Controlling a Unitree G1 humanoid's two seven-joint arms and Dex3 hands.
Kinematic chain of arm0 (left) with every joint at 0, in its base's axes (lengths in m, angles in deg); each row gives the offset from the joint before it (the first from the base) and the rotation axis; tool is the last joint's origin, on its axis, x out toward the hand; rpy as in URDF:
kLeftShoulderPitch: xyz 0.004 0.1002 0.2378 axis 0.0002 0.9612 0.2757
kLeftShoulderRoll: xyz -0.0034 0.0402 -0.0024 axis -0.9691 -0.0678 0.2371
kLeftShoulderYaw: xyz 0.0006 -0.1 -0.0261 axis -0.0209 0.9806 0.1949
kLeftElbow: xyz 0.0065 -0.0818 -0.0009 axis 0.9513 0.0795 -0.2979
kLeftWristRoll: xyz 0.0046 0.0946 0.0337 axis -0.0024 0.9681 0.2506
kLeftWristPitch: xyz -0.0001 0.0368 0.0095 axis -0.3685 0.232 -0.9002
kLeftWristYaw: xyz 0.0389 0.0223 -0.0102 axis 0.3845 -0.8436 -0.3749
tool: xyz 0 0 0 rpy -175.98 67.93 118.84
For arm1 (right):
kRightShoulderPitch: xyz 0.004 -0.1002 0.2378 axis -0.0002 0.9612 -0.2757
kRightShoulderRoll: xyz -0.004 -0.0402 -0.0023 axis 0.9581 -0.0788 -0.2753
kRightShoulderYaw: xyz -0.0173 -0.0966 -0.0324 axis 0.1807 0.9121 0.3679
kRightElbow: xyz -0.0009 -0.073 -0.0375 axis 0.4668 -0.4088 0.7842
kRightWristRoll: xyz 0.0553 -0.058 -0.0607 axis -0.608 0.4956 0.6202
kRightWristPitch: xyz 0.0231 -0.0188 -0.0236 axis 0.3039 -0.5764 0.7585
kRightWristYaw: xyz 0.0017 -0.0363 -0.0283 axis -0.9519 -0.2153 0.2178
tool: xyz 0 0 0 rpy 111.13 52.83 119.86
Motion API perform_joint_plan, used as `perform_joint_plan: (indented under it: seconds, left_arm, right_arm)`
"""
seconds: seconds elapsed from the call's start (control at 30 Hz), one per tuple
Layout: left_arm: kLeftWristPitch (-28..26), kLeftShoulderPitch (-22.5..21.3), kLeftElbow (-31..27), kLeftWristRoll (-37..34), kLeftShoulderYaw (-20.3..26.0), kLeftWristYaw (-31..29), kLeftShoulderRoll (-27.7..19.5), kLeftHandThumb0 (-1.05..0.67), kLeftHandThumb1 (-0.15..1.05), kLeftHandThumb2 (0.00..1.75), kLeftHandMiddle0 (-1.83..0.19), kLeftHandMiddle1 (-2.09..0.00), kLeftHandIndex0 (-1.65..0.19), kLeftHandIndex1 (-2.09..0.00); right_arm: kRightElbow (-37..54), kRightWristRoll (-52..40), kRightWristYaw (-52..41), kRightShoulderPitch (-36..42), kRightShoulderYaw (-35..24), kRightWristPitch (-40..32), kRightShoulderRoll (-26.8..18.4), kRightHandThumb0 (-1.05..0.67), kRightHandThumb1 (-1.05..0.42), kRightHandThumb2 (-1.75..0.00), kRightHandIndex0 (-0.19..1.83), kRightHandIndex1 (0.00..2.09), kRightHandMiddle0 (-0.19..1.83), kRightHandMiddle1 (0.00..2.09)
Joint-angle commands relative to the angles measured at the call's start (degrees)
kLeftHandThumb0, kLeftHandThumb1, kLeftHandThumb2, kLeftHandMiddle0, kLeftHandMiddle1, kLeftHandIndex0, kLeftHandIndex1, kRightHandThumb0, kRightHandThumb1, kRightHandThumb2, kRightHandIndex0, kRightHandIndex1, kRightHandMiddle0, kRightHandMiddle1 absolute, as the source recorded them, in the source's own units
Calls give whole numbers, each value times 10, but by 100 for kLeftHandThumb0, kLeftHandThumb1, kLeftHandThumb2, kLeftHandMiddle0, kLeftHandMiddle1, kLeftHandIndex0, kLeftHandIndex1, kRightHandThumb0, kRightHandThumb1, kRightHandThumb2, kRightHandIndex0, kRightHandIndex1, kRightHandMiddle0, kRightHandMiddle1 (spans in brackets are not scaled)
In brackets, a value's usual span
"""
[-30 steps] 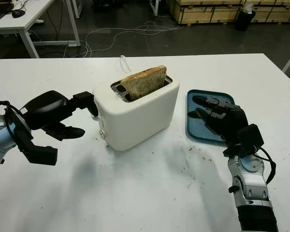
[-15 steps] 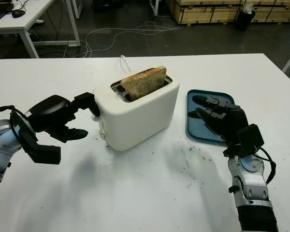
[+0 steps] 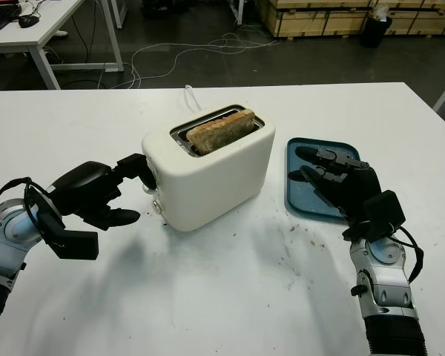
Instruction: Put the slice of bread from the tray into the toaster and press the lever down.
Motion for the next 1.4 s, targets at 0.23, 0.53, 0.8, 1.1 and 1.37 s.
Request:
perform_joint_plan:
  seconds: [0.23, 0.53, 0.8, 1.1, 1.37]
  left_arm:
    - [-26, -2, 108, 117, -82, 33, 17, -105, 92, 56, -155, -152, -42, -146]
    - [-59, -61, 345, 192, -174, 188, 70, -105, 92, 42, -157, -89, -92, -115]
    - [-43, -94, 446, 169, -191, 224, 84, -105, 92, 39, -157, -79, -93, -112]
    - [-12, -101, 426, 151, -198, 221, 83, -105, 92, 41, -157, -84, -95, -108]
    - [42, -70, 281, 72, -143, 151, 52, -105, 92, 54, -157, -126, -66, -115]
  right_arm:
    - [-3, 0, 1, 1, -3, 8, -5, -53, -92, -11, 89, 60, 104, 0]
    - [-1, -3, -3, 2, -4, 8, -7, -53, -92, -11, 89, 61, 105, 0]
    - [-3, -1, -4, 4, -2, 11, -5, -54, -92, -11, 90, 62, 106, 1]
    - [-3, 1, -3, 4, -1, 11, -6, -54, -92, -11, 89, 61, 106, 0]
    - [-5, -4, -8, 2, 0, 13, -4, -53, -92, -11, 89, 61, 106, 0]
